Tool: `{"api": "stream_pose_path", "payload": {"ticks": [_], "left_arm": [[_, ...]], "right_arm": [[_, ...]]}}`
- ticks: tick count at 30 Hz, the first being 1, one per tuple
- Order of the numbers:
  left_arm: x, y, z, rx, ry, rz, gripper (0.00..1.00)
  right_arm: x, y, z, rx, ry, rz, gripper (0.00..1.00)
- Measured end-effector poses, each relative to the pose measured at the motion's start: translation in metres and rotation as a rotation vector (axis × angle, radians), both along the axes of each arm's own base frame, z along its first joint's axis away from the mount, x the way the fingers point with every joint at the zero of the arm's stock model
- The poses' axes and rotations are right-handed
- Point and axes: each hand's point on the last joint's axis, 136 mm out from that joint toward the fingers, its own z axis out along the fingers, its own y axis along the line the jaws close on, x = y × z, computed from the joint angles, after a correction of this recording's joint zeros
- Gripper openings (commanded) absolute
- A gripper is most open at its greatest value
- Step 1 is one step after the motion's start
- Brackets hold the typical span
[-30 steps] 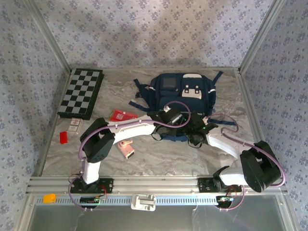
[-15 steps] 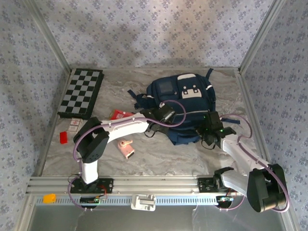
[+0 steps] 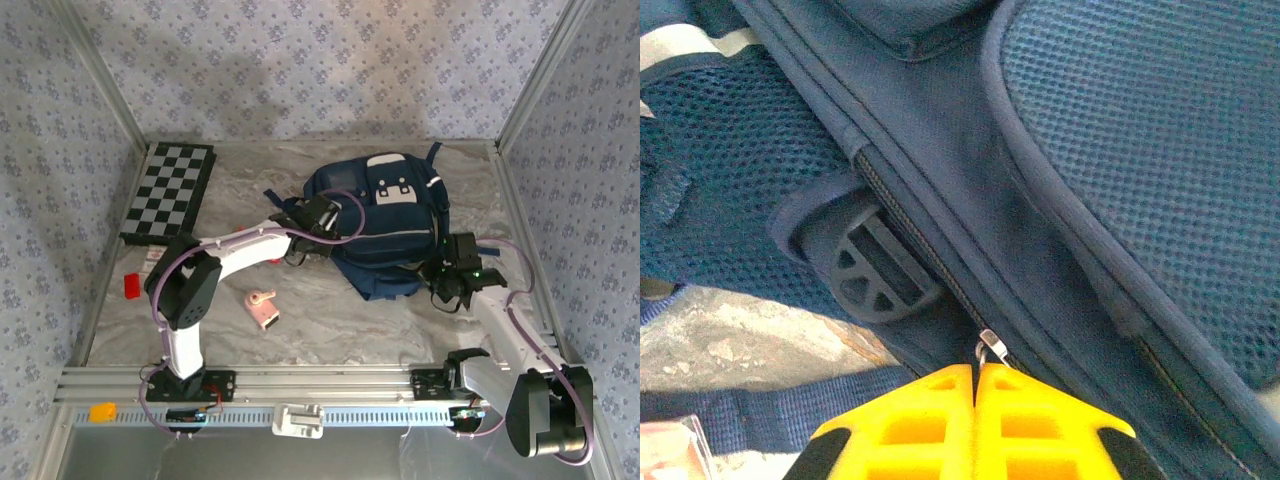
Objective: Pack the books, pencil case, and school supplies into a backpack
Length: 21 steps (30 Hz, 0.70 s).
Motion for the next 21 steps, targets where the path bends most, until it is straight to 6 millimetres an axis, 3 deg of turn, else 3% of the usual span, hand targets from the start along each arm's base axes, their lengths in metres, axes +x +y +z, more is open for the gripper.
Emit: {"api": "stream_pose_path", "payload": {"ticks": [9, 13, 16, 17, 19, 21], "left_arm": [[0.028, 0.010, 0.000, -0.070, -0.008, 0.006, 0.00], [0.054, 0.015, -0.002, -0.084, -0.015, 0.052, 0.00], [0.058, 0.018, -0.002, -0.090, -0.007, 0.076, 0.00], [0.058, 0.018, -0.001, -0.090, -0.005, 0.082, 0.01], [0.059, 0.019, 0.000, -0.092, 0.002, 0.092, 0.15], [0.058, 0.024, 0.000, -0.093, 0.016, 0.113, 0.26]], "right_arm": [[-0.001, 0.000, 0.001, -0.009, -0.004, 0.032, 0.00], [-0.001, 0.002, 0.001, -0.017, -0.009, 0.043, 0.00], [0.000, 0.009, 0.001, -0.027, -0.019, 0.073, 0.00], [0.000, 0.011, 0.000, -0.032, -0.019, 0.081, 0.06], [0.000, 0.015, 0.000, -0.042, -0.022, 0.099, 0.25], [-0.002, 0.019, 0.000, -0.060, -0.024, 0.123, 0.39]]}}
